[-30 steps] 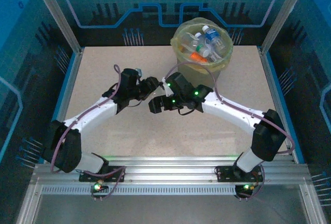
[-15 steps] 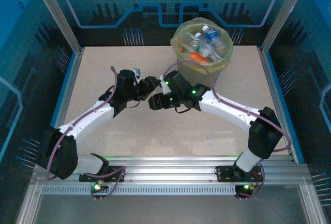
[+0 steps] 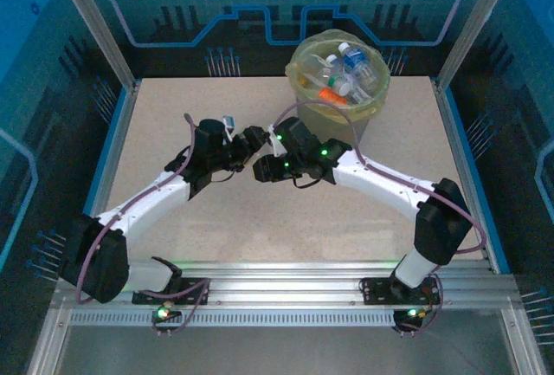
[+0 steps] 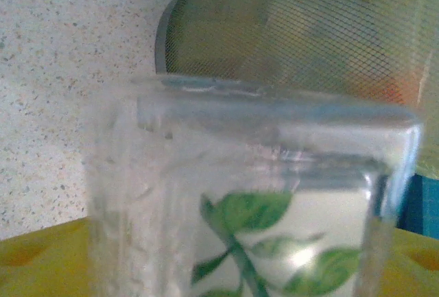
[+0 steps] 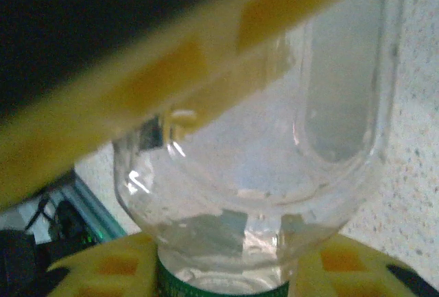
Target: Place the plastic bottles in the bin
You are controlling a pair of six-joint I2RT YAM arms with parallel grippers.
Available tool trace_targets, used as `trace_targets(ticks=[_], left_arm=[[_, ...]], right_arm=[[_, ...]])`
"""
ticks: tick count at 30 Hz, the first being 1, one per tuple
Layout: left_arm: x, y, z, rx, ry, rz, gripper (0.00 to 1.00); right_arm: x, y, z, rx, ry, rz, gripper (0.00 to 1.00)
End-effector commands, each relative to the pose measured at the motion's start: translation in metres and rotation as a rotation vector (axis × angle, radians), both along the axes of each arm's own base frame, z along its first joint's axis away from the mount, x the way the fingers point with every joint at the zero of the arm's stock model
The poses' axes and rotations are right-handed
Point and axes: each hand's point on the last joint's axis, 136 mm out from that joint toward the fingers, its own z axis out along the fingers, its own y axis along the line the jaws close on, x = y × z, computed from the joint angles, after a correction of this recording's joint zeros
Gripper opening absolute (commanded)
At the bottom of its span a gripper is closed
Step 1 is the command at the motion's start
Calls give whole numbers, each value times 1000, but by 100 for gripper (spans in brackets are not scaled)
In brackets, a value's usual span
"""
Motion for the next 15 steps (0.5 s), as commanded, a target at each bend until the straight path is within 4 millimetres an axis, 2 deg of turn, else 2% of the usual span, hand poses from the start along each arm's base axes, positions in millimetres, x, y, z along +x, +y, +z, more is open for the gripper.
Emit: trace_targets(ticks=[1, 6, 11, 15], left_arm=[[-3, -5, 30, -57, -67, -19, 98], [-5, 3, 56, -48, -132, -7, 99], [-11, 30, 92, 0, -233, 62, 99], [-22, 53, 128, 18, -340, 120, 99]], right_arm=[[3, 1, 17, 10, -48, 14, 6], [2, -8, 26, -19, -78, 6, 2], [3, -32, 47, -104, -142, -17, 0], [6, -53, 63, -166, -180, -34, 0]])
